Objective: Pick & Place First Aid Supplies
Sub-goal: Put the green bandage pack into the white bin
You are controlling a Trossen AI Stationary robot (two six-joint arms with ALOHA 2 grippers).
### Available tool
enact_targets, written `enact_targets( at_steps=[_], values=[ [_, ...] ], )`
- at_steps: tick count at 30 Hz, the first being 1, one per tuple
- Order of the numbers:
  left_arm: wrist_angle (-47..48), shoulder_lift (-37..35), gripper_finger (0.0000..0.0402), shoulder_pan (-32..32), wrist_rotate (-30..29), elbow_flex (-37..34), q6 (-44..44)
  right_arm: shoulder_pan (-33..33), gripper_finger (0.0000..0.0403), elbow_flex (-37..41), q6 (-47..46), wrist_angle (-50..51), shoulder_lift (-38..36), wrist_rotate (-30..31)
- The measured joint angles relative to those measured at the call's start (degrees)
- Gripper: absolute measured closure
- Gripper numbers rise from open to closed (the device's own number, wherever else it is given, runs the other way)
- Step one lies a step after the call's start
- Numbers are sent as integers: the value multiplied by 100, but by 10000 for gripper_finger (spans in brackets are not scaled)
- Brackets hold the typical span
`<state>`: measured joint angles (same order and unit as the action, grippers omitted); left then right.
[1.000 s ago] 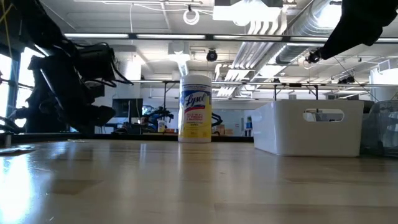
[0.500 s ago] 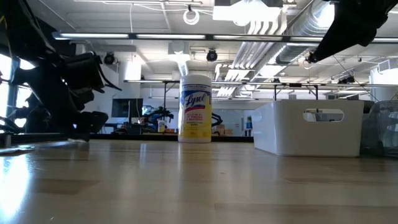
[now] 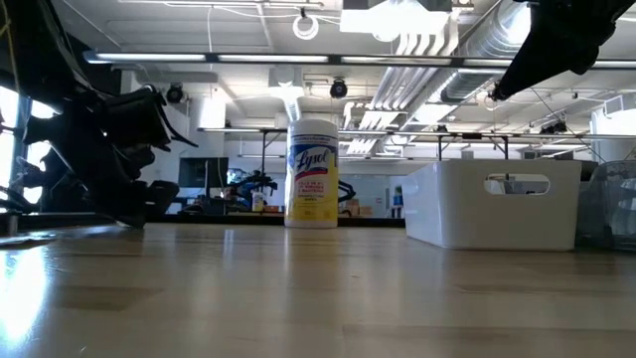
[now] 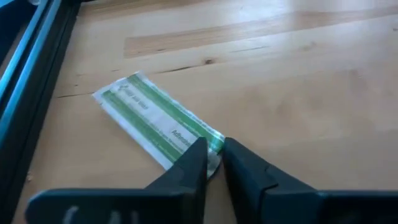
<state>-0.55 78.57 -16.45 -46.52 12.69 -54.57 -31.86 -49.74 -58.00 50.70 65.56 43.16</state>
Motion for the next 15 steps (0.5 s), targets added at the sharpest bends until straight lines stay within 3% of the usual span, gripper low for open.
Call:
enact_targets(
  at_steps=[7, 15],
  values=[
    [-31, 23, 397, -2, 82, -2, 29, 0, 331, 0, 0, 0, 0, 2],
    [-145, 30, 400, 115, 82, -11, 78, 0, 331, 0, 1, 0, 2, 2]
  ],
)
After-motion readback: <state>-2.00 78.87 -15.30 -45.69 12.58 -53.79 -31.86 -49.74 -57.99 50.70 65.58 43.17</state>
